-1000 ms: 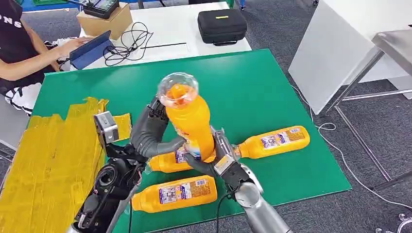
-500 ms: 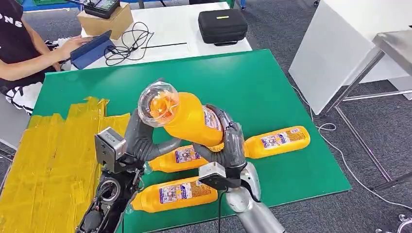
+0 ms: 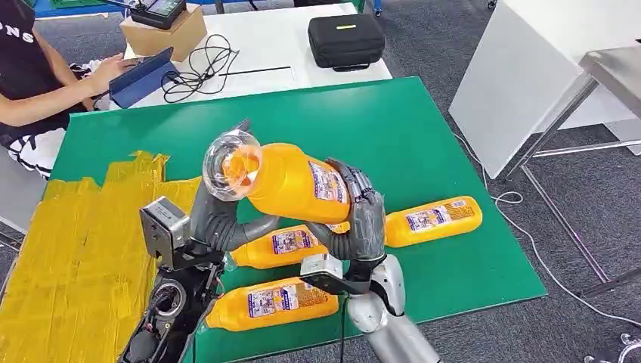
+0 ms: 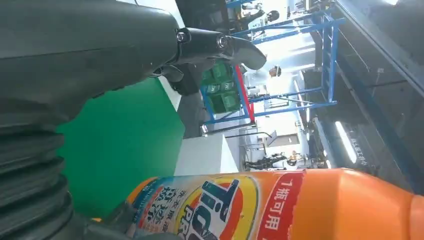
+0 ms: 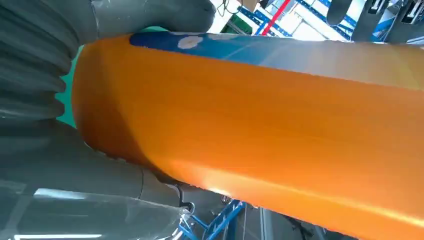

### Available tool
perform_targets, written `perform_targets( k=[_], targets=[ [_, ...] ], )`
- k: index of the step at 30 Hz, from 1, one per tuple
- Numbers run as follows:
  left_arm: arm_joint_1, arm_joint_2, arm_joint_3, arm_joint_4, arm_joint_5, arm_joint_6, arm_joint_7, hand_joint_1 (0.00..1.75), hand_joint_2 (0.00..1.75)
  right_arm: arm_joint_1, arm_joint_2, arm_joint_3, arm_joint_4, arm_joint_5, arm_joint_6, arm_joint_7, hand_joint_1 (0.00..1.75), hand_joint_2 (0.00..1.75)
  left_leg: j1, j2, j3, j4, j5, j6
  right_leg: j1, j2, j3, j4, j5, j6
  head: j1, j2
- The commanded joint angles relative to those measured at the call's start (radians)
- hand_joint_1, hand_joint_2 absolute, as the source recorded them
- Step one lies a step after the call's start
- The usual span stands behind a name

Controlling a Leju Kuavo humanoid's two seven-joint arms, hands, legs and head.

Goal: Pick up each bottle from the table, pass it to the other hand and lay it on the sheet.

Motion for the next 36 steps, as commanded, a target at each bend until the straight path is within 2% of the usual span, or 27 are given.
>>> perform_targets(
  k=[1,4,22,26,28,33,36],
  targets=[
    [-0.015,0.026,0.01,0.014,0.009,-0.008,-0.002,0.0,1.75,0.01,0.071,-0.23,0.018,0.03,0.001,-0.055,1.75,1.75,0.001,0.0,0.007,0.001,-0.003,-0.003,0.002,-0.002,0.007,0.0,-0.004,-0.002,0.0,0.0],
    [-0.003,0.022,0.013,0.028,0.003,-0.029,-0.006,0.0,1.75,0.023,0.108,-0.321,-0.009,0.017,0.001,-0.105,1.75,1.75,0.001,-0.001,0.004,0.0,-0.002,-0.002,0.001,-0.002,0.005,0.0,-0.002,-0.001,0.0,0.0],
    [-0.018,0.03,0.002,0.077,0.082,-0.185,0.018,0.0,1.75,0.008,0.108,-0.347,-0.017,0.019,0.001,-0.106,1.75,1.75,0.0,0.002,0.006,0.0,-0.002,-0.002,0.001,0.0,0.005,0.0,-0.002,-0.001,0.0,0.0],
    [-0.021,0.028,-0.004,0.075,0.135,-0.245,0.036,0.0,1.75,-0.013,0.101,-0.316,0.019,0.012,0.001,-0.098,1.75,1.75,0.001,0.002,0.004,0.0,-0.002,-0.002,0.001,0.0,0.004,-0.001,-0.001,-0.001,0.0,0.0],
    [-0.033,0.021,-0.003,0.086,0.203,-0.302,0.067,0.0,1.75,-0.031,0.079,-0.25,0.059,0.002,0.001,-0.077,1.75,1.75,0.001,0.002,0.005,0.0,-0.002,-0.002,0.001,0.001,0.005,0.0,-0.002,-0.001,0.0,0.0],
    [-0.055,0.009,-0.008,0.099,0.209,-0.305,0.073,0.0,1.75,-0.044,0.067,-0.172,0.092,-0.012,0.001,-0.057,1.75,1.75,0.001,0.002,0.005,0.0,-0.002,-0.002,0.001,0.001,0.005,0.0,-0.002,-0.001,0.0,0.0],
    [-0.077,0.005,-0.015,0.112,0.212,-0.305,0.076,0.0,1.75,-0.055,0.042,-0.064,0.114,-0.051,0.072,-0.014,1.75,1.75,0.001,0.003,0.006,0.0,-0.003,-0.002,0.001,0.001,0.006,0.0,-0.002,-0.001,0.0,0.0]
  ],
)
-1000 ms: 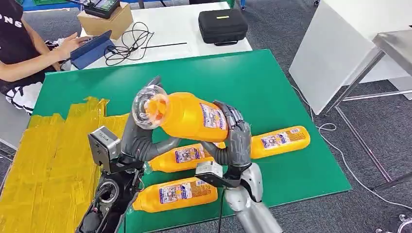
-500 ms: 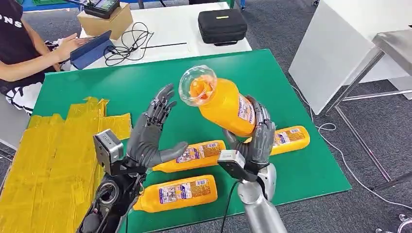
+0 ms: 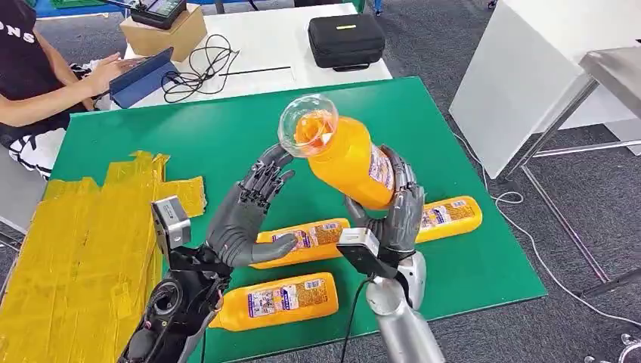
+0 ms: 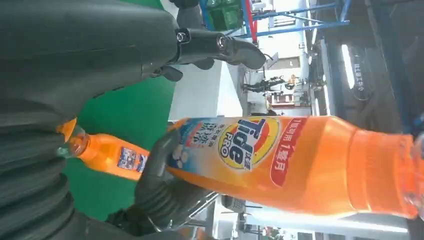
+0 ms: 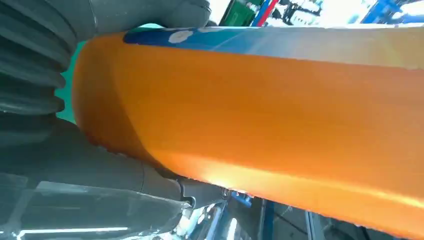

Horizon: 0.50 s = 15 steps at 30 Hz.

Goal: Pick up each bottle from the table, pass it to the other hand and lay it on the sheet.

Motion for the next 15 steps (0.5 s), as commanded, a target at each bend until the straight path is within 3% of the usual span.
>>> perform_targets(
  k=[1,5,11,15],
  targets=[
    [-0.089,0.005,-0.014,0.096,0.017,0.004,0.015,0.0,1.75,-0.083,-0.076,0.247,0.137,-0.057,0.112,0.07,1.75,1.75,0.001,0.003,0.005,0.0,-0.002,-0.002,0.001,0.001,0.005,-0.001,-0.001,-0.001,0.0,0.0],
    [-0.111,0.0,-0.001,0.126,0.021,0.035,0.012,0.0,1.75,-0.092,-0.079,0.324,0.16,-0.077,0.17,0.097,1.75,1.75,0.001,0.003,0.005,0.0,-0.002,-0.002,0.001,0.001,0.005,-0.001,-0.001,-0.001,0.0,0.0],
    [-0.113,0.001,0.0,0.131,0.021,0.035,0.012,0.0,1.75,-0.09,-0.081,0.325,0.16,-0.077,0.169,0.097,1.75,1.75,0.001,0.002,0.006,-0.001,-0.002,-0.002,0.001,0.0,0.006,-0.001,-0.002,-0.001,0.0,0.0],
    [-0.128,0.002,0.002,0.168,0.032,0.059,0.0,0.0,1.75,-0.094,-0.111,0.386,0.156,-0.207,0.359,0.11,1.75,1.75,0.001,0.001,0.004,0.0,-0.002,-0.002,0.001,0.0,0.005,-0.001,-0.001,-0.001,0.0,0.0]
  ],
)
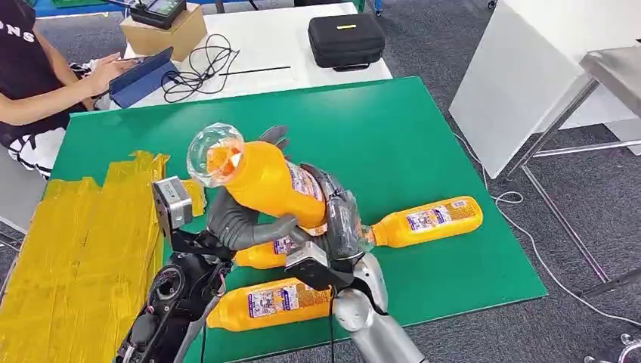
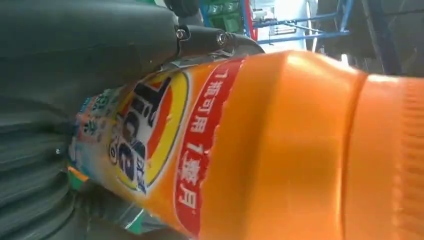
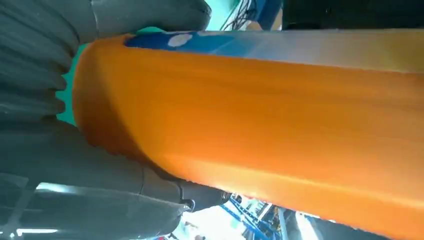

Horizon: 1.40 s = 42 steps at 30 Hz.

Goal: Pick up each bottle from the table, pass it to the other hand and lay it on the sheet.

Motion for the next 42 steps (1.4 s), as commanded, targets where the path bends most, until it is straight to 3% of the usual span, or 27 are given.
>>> perform_targets(
  k=[1,21,25,39,40,41,42],
  targets=[
    [-0.067,0.015,0.005,0.122,0.012,0.03,-0.014,0.0,1.75,-0.057,-0.08,0.128,0.072,-0.161,0.224,0.019,1.75,1.75,0.0,0.001,0.003,-0.001,-0.001,-0.001,0.0,0.0,0.003,-0.001,-0.001,-0.001,0.0,0.0],
    [-0.029,0.03,0.025,0.109,-0.006,0.068,-0.029,0.0,1.75,-0.065,-0.09,0.147,0.105,-0.186,0.249,0.018,1.75,1.75,0.001,0.002,0.004,-0.001,-0.001,-0.001,0.001,0.0,0.004,-0.001,-0.001,-0.001,0.0,0.0],
    [-0.03,0.03,0.038,0.116,-0.018,0.083,-0.034,0.0,1.75,-0.092,-0.09,0.167,0.148,-0.218,0.317,0.016,1.75,1.75,0.001,0.003,0.006,-0.001,-0.002,-0.002,0.001,0.001,0.006,-0.001,-0.002,-0.001,0.0,0.0],
    [-0.018,0.037,0.056,0.121,-0.021,0.098,-0.041,0.0,1.75,-0.093,-0.118,0.14,0.096,-0.276,0.373,0.002,1.75,1.75,0.001,0.001,0.004,0.0,-0.002,-0.002,0.001,0.0,0.005,-0.001,-0.001,-0.001,0.0,0.0],
    [-0.015,0.036,0.055,0.117,-0.022,0.097,-0.043,0.28,1.75,-0.086,-0.119,0.137,0.086,-0.276,0.375,0.004,1.75,1.75,0.0,0.001,0.004,-0.001,-0.001,-0.001,0.0,0.0,0.004,-0.001,-0.001,-0.001,0.0,0.0],
    [-0.012,0.037,0.055,0.115,-0.023,0.096,-0.044,1.36,1.75,-0.081,-0.12,0.136,0.084,-0.276,0.375,0.004,1.75,1.75,0.001,0.002,0.006,0.0,-0.003,-0.002,0.001,0.0,0.006,0.0,-0.002,-0.002,0.0,0.0],
    [-0.011,0.037,0.054,0.114,-0.023,0.096,-0.045,1.36,1.75,-0.079,-0.12,0.136,0.084,-0.276,0.375,0.004,1.75,1.75,0.0,0.001,0.003,-0.001,-0.001,-0.001,0.001,0.0,0.004,-0.001,-0.001,-0.001,0.0,0.0]
  ],
)
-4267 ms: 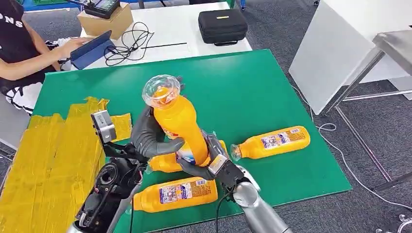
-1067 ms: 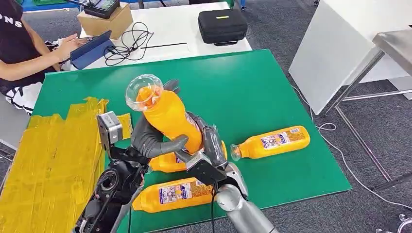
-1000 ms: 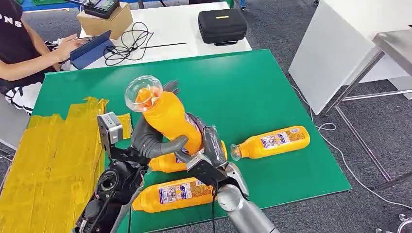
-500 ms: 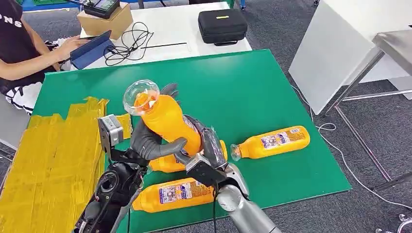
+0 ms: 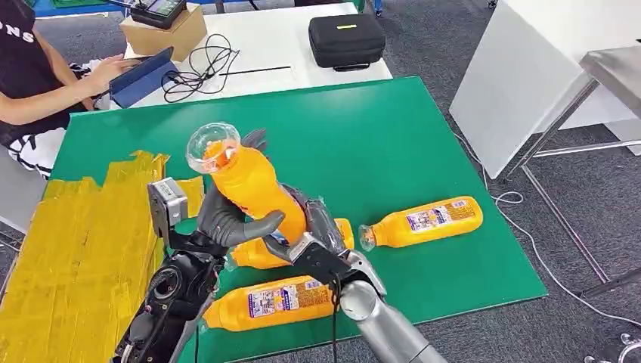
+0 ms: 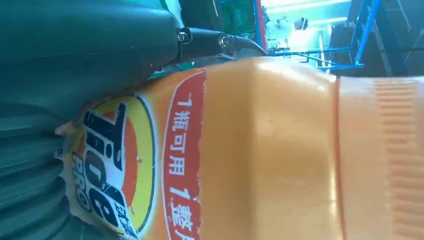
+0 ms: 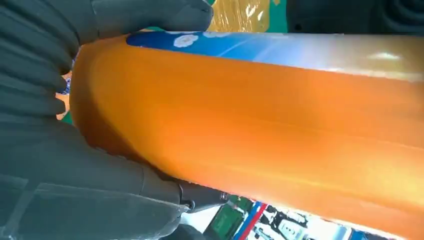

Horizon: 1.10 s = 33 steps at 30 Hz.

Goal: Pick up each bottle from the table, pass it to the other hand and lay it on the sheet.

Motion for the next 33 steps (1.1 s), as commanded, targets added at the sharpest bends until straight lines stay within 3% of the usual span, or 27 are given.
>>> perform_targets(
  k=[1,23,24,33],
  targets=[
    [-0.014,0.022,0.006,0.046,-0.004,-0.002,-0.007,1.75,1.75,0.001,-0.041,0.036,-0.009,0.002,0.018,-0.008,1.75,1.75,0.0,0.001,0.004,-0.001,-0.001,-0.001,0.001,-0.001,0.004,-0.001,-0.001,-0.001,0.0,0.0],
    [-0.002,0.018,0.027,0.022,-0.022,0.0,-0.027,1.75,1.75,0.043,-0.041,-0.016,-0.075,0.055,-0.037,-0.014,1.73,1.75,0.001,0.001,0.005,0.0,-0.003,-0.002,0.001,-0.001,0.005,0.0,-0.003,-0.001,0.0,0.0],
    [-0.004,0.02,0.034,0.013,-0.032,0.007,-0.031,1.75,1.75,0.049,-0.04,-0.024,-0.091,0.064,-0.055,-0.013,0.45,1.75,0.001,0.001,0.004,0.0,-0.002,-0.002,0.001,-0.001,0.004,0.0,-0.002,-0.001,0.0,0.0],
    [-0.006,0.022,0.044,0.001,-0.04,0.012,-0.033,1.75,1.75,0.056,-0.041,-0.03,-0.111,0.074,-0.071,-0.013,0.45,1.75,0.001,0.001,0.004,0.0,-0.002,-0.002,0.001,0.0,0.004,0.0,-0.002,-0.001,0.0,0.0]
  ],
)
